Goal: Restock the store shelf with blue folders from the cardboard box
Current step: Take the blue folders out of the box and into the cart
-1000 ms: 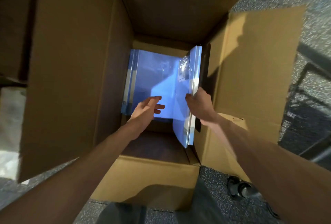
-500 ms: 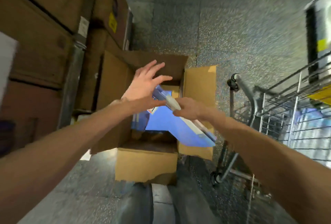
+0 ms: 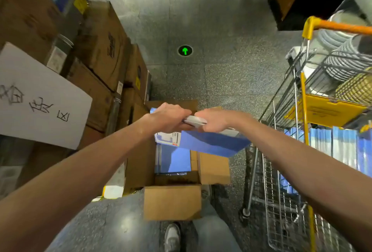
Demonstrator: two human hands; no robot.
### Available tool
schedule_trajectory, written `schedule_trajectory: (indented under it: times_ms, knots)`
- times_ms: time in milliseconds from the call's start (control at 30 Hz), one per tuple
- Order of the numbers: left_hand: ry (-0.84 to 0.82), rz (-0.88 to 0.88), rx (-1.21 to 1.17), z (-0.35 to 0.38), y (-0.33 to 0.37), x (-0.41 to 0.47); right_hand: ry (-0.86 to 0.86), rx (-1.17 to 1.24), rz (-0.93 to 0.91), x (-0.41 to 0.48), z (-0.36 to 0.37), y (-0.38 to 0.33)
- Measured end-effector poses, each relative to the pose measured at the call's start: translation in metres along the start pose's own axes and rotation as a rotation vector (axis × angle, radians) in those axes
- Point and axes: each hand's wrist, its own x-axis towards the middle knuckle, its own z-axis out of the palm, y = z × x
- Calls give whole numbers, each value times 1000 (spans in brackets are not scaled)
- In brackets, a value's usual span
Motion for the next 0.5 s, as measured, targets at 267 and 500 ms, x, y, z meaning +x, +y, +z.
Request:
schedule_trajectory:
  times_ms: [267,500]
  knots:
    - [337,-85,-130,1,7,-95,574,-168,168,-77,34,-59]
    - [465,-139,-308,-24,40,-151,1100,0,402,-156,61,-104]
